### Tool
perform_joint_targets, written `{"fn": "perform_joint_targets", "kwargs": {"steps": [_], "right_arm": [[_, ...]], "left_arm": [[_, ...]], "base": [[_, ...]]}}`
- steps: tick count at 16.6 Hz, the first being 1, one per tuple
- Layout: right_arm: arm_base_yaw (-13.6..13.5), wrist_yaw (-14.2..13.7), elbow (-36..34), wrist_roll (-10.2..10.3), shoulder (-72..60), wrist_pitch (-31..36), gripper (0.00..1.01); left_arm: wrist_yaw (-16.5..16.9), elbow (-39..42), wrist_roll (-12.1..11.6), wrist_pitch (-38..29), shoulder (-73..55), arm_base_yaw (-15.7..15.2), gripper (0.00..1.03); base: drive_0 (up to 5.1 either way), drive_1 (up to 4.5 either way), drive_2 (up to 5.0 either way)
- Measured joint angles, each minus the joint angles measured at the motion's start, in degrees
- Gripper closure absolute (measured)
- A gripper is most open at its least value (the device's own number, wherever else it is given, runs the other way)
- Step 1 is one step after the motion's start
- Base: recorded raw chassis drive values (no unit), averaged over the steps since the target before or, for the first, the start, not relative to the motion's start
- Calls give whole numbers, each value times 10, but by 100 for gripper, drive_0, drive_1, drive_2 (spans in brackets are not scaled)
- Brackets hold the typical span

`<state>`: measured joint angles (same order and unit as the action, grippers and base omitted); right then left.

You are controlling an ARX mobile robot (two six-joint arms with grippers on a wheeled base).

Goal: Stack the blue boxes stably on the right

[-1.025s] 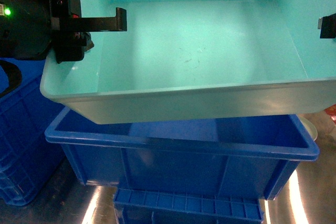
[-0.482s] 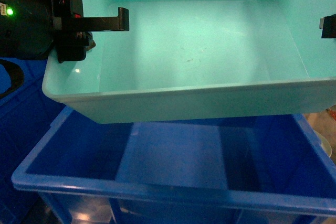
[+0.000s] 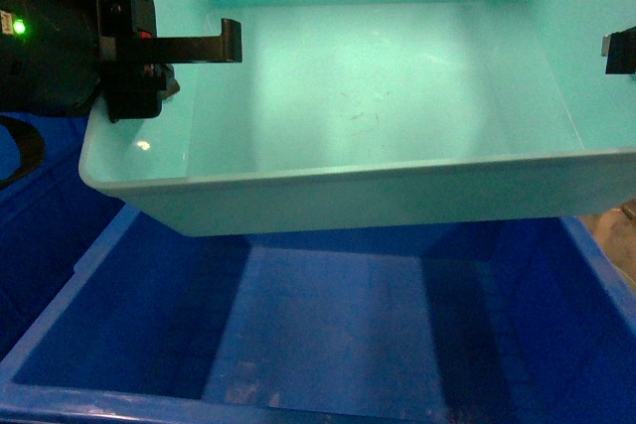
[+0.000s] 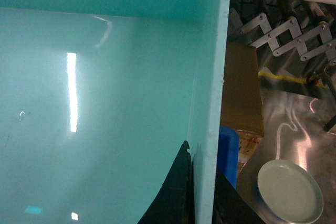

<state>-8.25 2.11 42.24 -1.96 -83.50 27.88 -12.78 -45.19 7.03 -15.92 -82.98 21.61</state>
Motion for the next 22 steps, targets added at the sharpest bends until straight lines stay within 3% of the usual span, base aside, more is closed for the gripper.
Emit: {"fn": "perform_joint_targets", "kwargs": {"steps": [4, 6, 11, 13, 22], "right_arm": [[0, 0, 0, -2, -6, 1, 99], [4, 3, 9, 0, -45, -6, 99], [7, 3, 14, 45, -126, -31, 99], [3, -4, 17, 52, -137, -23, 99], [-8, -4, 9, 54, -193, -26, 99]], "left_arm": [[1, -1, -2, 2, -7, -2, 101], [24, -25, -5, 21, -46, -13, 101], [80, -75, -21, 67, -141, -40, 101], [82, -95, -40, 68, -161, -45, 101], [67, -70, -44, 60, -221, -42, 101]], "base": [[0, 0, 0], [0, 0, 0], [0, 0, 0], [0, 0, 0], [0, 0, 0]]}}
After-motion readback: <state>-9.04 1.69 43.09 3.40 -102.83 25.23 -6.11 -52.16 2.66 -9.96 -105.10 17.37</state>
